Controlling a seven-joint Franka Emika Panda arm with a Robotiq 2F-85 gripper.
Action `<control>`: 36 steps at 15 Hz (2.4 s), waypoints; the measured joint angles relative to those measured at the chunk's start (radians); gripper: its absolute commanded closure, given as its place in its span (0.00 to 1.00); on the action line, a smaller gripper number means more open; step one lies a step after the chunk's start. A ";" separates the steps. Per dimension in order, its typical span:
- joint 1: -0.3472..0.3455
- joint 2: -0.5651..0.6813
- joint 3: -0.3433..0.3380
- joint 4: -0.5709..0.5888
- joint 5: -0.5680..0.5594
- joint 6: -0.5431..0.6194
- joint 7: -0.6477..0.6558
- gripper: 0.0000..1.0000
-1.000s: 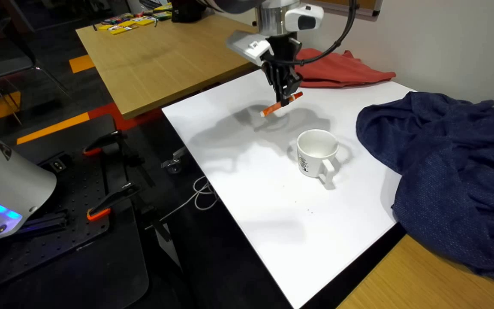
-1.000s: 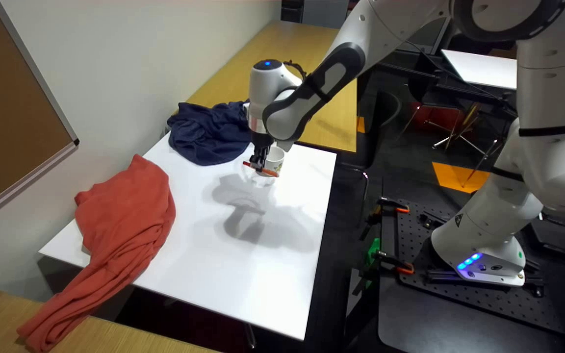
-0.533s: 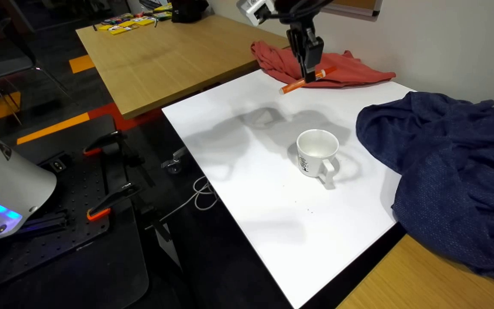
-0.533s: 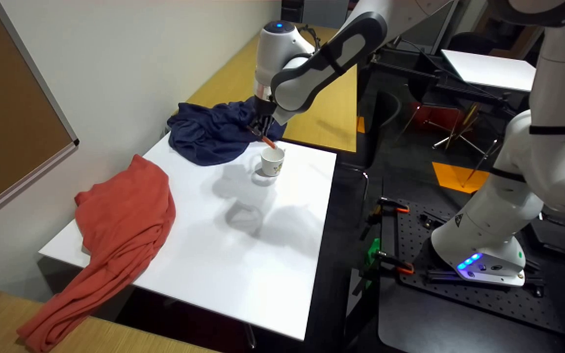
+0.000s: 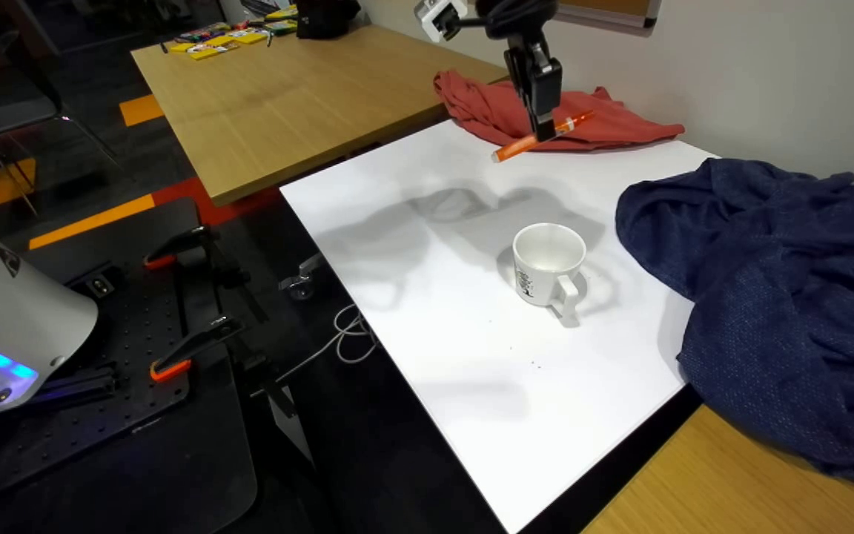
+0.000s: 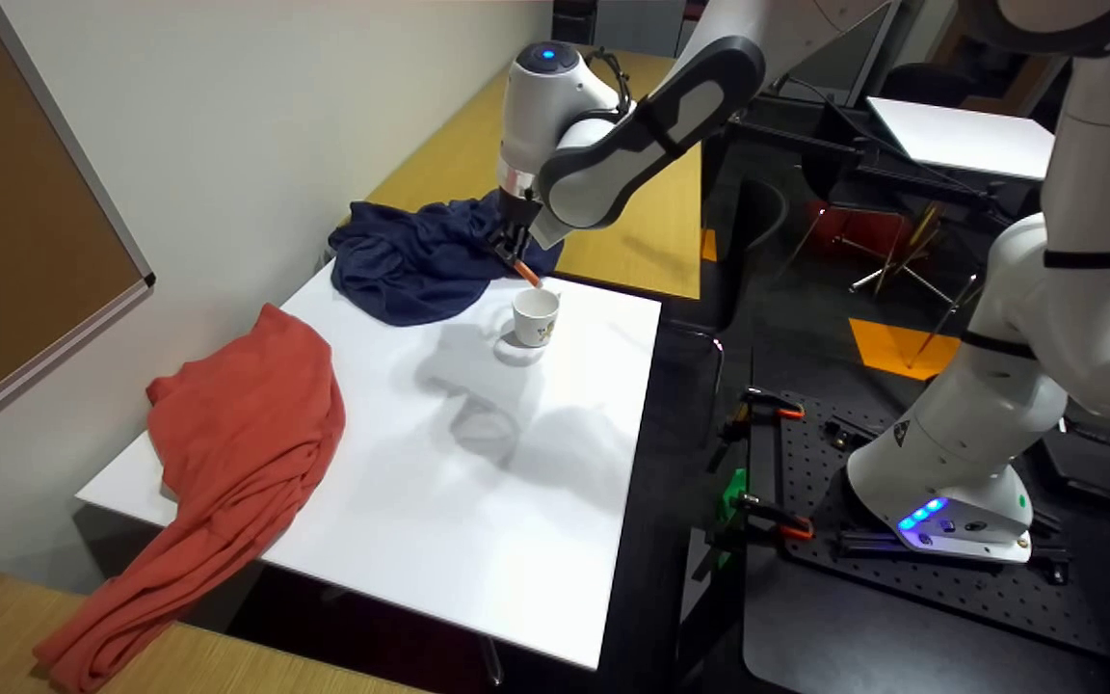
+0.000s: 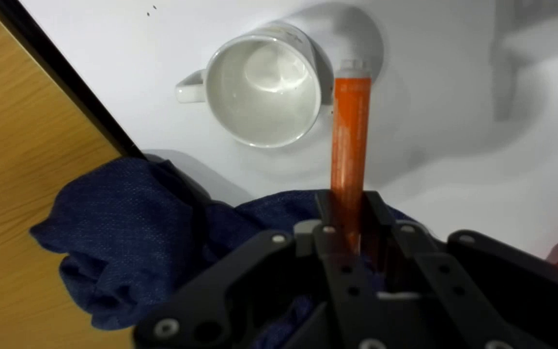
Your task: Put the marker in the mug
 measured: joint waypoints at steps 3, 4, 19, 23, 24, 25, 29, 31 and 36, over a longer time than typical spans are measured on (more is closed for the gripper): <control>0.119 0.033 -0.138 0.004 -0.135 0.069 0.238 0.96; 0.172 0.048 -0.196 0.008 -0.167 0.080 0.318 0.96; 0.522 0.362 -0.521 0.123 -0.410 -0.203 1.298 0.96; 0.461 0.405 -0.443 0.192 -0.425 -0.327 1.394 0.96; 0.440 0.410 -0.419 0.208 -0.431 -0.348 1.411 0.96; 0.418 0.413 -0.393 0.223 -0.439 -0.367 1.425 0.96; 0.335 0.419 -0.297 0.275 -0.488 -0.430 1.483 0.96; 0.295 0.419 -0.253 0.295 -0.518 -0.454 1.508 0.96; 0.222 0.420 -0.161 0.324 -0.593 -0.486 1.559 0.57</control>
